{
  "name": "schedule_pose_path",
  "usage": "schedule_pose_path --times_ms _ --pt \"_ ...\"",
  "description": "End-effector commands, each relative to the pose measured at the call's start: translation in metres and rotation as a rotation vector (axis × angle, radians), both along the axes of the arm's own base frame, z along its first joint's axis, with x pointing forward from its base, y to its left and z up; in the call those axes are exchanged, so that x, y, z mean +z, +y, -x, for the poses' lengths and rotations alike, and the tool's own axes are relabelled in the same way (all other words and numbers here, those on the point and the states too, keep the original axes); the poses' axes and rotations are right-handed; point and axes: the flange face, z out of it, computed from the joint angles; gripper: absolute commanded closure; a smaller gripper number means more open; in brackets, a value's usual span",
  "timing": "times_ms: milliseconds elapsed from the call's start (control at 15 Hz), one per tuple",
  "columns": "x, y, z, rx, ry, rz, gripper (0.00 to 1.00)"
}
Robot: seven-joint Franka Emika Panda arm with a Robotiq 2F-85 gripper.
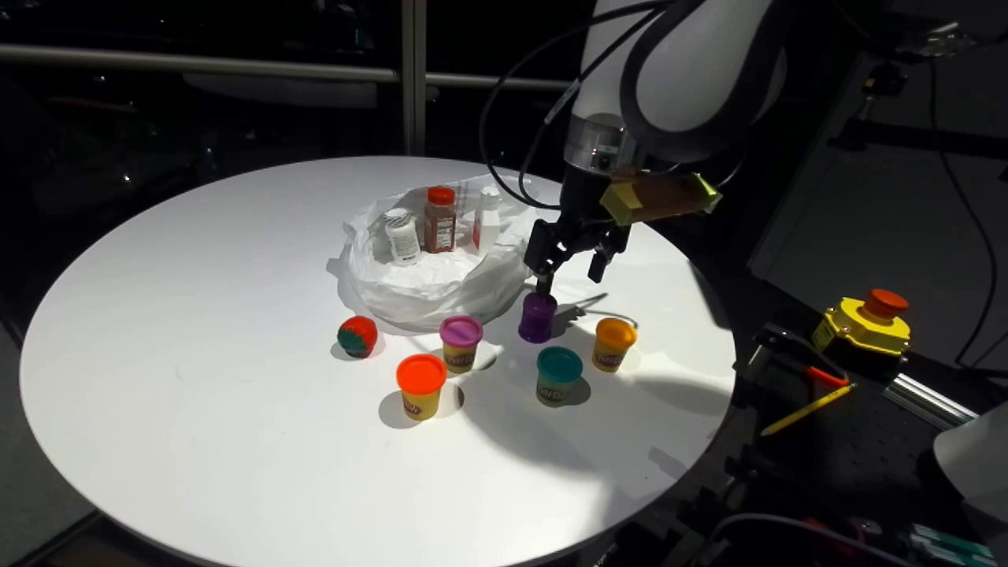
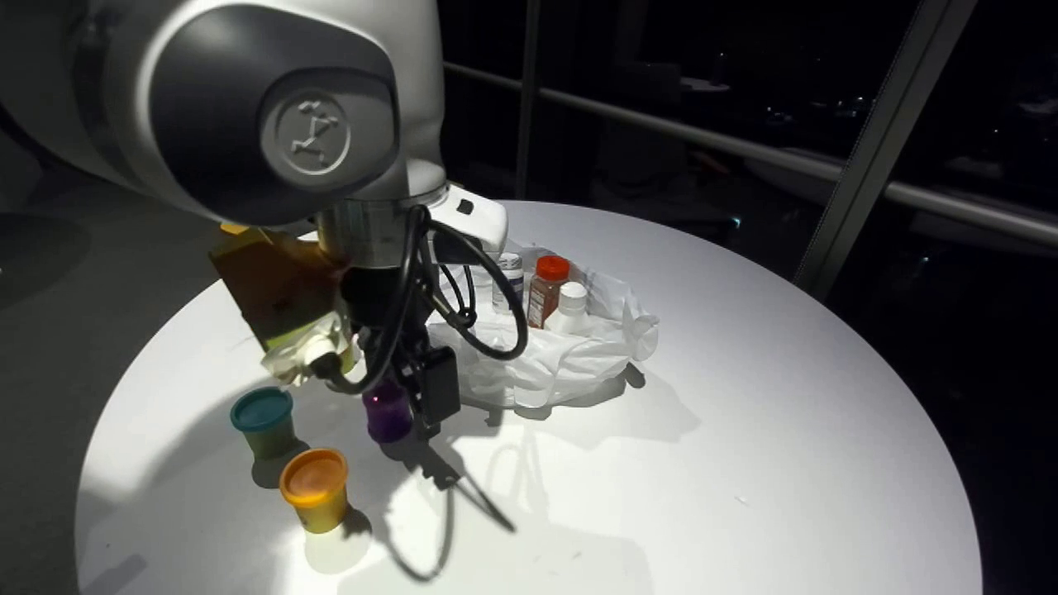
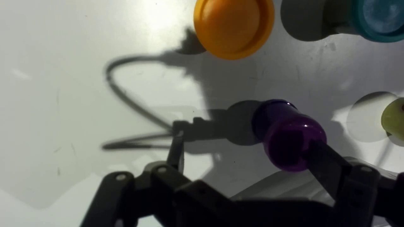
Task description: Pick up the objects from the table and put them on the plastic
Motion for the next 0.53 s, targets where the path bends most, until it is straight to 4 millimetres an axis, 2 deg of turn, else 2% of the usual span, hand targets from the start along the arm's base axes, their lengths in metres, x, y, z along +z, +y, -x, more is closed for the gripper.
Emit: schedule_pose_path --times_ms 0,267,467 --pt "0.008 0.007 0.012 0.042 -0.093 -0.014 0.0" --pt "0.009 0.02 0.014 0.077 -0.133 -0.03 0.0" --pt "0.0 0.029 0.009 0.106 -0.116 -0.034 0.0"
